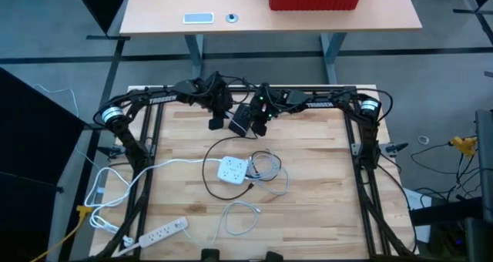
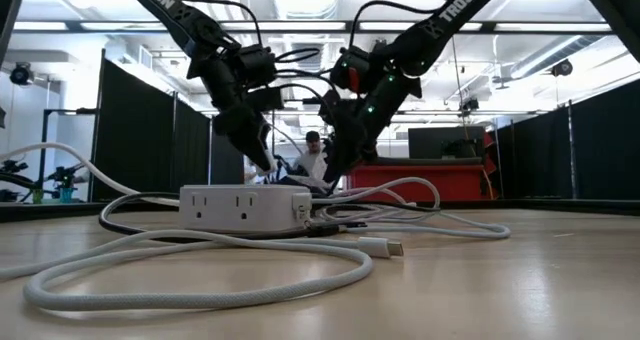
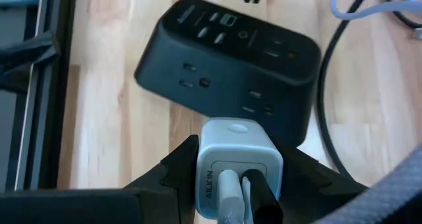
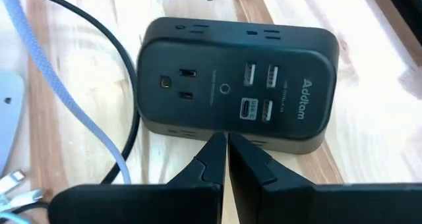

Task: Insert USB
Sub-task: Insert the white charger adapter with USB cables into the black outlet extension

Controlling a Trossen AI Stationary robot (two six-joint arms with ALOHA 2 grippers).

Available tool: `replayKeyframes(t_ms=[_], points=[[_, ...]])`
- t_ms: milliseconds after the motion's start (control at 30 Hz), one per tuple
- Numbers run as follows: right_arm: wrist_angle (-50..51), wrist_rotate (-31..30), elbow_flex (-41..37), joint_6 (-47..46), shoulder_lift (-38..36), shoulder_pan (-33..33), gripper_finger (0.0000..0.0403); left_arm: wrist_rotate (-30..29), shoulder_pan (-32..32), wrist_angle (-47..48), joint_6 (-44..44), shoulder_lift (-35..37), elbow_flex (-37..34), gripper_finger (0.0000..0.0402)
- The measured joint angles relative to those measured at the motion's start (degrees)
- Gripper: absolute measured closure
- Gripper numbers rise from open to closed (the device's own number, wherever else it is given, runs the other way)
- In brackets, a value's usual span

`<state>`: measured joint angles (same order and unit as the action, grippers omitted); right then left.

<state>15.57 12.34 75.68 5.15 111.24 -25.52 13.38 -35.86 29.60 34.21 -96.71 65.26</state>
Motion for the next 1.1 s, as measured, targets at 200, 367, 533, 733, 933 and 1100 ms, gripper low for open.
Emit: replayKeyframes(t_ms=[200,367,533,733,933,1100], points=[[-0.33,0.06,0.00,0.02,-0.13,0.00,0.0403,3.04,0.00,1.13,0.82,0.00,0.26,0.0272],[-1.46,-0.13,0.00,-1.56,-0.37,0.00,0.0403,3.69,-0.01,1.59,0.84,0.93,0.26,0.0272],[-2.64,-0.40,-0.02,-3.10,-1.86,0.00,0.0403,2.79,-0.28,2.50,1.28,3.86,0.28,0.0272],[-5.10,-0.41,-0.02,-4.37,-2.51,0.00,0.0403,2.13,-1.41,3.02,1.34,6.38,0.28,0.0272],[-7.77,-0.42,-0.02,-5.93,-0.87,0.02,0.0403,2.30,-2.24,4.47,1.35,6.25,0.28,0.0272],[-7.78,-0.41,-0.02,-6.21,0.17,0.03,0.0403,5.74,-2.29,4.03,2.37,5.62,0.22,0.0272]])
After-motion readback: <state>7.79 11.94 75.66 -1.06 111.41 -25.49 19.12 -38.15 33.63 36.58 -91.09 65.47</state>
